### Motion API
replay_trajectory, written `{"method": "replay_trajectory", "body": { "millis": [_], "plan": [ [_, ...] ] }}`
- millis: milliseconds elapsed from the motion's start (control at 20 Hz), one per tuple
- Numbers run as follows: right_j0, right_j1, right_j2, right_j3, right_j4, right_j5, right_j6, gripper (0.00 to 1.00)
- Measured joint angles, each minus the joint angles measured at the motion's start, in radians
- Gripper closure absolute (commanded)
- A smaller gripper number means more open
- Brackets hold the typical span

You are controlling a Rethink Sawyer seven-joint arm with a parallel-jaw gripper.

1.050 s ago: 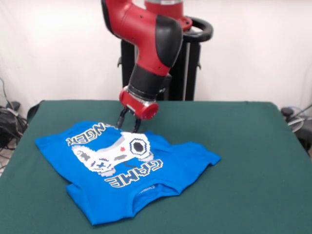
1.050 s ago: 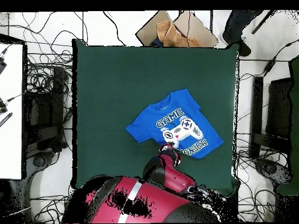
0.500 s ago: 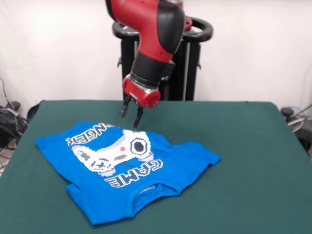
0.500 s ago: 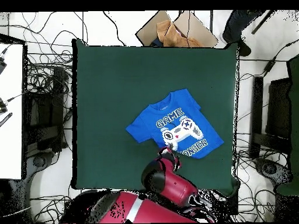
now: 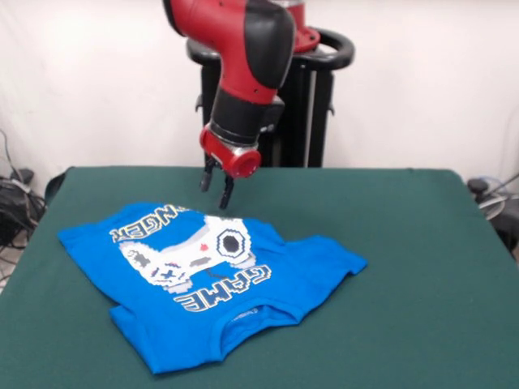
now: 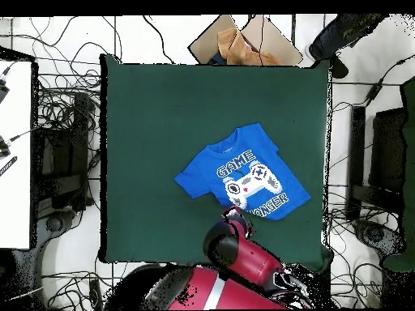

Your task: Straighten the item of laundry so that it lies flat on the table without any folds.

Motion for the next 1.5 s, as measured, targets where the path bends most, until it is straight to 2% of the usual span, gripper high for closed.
{"method": "replay_trajectory", "body": {
  "millis": [150,650,1250,1500],
  "plan": [
    [0.000,0.009,0.004,0.000,0.000,-0.020,0.000,0.00],
    [-0.008,0.044,0.058,0.000,0.000,-0.195,0.000,0.00],
    [-0.102,0.059,0.133,-0.002,-0.021,-0.225,0.000,0.00],
    [-0.095,0.070,0.131,-0.016,-0.021,-0.203,0.000,0.00]
  ]
}}
